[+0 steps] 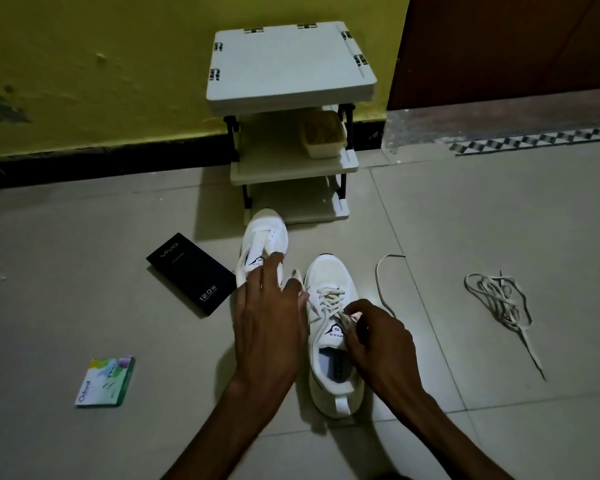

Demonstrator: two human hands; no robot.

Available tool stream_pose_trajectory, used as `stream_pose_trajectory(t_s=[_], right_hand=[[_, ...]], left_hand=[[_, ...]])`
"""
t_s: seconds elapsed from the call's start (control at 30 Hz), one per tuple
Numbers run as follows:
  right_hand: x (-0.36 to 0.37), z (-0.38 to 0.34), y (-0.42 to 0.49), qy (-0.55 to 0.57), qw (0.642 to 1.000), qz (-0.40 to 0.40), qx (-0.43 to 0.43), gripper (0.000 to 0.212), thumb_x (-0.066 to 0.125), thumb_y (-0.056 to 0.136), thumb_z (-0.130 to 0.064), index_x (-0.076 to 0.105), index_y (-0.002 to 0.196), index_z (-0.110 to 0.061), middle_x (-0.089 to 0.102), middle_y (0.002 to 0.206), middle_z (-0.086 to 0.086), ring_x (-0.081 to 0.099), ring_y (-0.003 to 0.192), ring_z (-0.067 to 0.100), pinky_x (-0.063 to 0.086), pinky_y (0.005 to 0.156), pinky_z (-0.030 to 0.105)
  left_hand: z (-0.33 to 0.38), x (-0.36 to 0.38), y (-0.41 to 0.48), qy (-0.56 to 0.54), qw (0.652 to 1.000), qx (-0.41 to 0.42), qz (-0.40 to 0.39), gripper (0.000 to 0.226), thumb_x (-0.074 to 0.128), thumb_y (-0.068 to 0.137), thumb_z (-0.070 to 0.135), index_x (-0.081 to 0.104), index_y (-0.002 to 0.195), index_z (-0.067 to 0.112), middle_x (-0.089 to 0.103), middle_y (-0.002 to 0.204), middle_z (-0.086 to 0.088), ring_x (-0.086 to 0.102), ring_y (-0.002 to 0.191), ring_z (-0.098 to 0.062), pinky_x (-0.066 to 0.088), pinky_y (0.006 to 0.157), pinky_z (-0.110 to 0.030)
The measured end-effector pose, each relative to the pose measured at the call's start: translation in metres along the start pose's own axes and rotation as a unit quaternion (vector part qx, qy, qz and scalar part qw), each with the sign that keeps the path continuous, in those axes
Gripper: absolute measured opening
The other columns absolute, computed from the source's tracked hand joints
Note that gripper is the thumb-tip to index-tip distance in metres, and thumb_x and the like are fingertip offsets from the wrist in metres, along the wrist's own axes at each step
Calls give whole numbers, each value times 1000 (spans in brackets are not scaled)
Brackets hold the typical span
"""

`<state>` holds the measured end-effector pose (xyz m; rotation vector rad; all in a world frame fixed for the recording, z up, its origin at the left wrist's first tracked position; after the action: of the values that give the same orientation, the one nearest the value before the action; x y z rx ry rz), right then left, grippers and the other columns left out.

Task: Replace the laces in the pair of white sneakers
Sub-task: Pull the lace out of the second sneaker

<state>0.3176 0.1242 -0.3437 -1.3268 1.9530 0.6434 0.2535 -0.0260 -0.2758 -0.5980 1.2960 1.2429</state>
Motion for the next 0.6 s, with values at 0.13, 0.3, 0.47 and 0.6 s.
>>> stream_pose_trajectory(t_s=[0.13, 0.3, 0.47, 0.6], right_hand=[[-5, -3, 2, -57, 998, -22, -7, 20, 60, 88, -39, 57, 107, -33, 61, 88, -11, 58, 77, 7, 35, 59, 10], [2, -9, 5, -158, 987, -40, -12, 22, 57, 91, -38, 58, 103, -20, 65, 99, -1, 63, 85, 15, 36, 64, 18], [-14, 19, 14, -13, 995, 11, 94, 18, 66, 83, -36, 65, 71, -23, 60, 63, -13, 59, 62, 7, 31, 53, 10], [-13, 34, 20, 42, 987, -10, 157, 12, 74, 77, -28, 65, 71, -25, 63, 62, -12, 62, 65, 6, 37, 53, 13]], left_hand=[[16, 18, -13, -48, 996, 42, -56, 20, 63, 90, 31, 61, 102, 15, 59, 104, -6, 63, 89, -23, 50, 66, -32], [17, 66, -24, -100, 988, -2, -119, 50, 56, 94, 34, 42, 137, 13, 68, 97, -9, 68, 84, -25, 56, 69, -36], [-11, 79, -25, -362, 908, -158, -142, 63, 58, 92, 20, 24, 145, 25, 69, 101, -14, 67, 83, -12, 53, 74, -23], [-18, 76, -26, -397, 879, -217, -153, 63, 73, 82, 11, 36, 133, 19, 66, 69, -2, 59, 56, 1, 40, 55, -6]])
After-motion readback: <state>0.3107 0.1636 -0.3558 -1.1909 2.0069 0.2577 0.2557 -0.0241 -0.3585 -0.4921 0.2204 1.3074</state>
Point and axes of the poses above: each hand's wrist, its own y-axis towards the middle knuckle, its own x-axis out of the palm, z = x × y, the point moved 5 cm from there along y, towards the middle knuckle
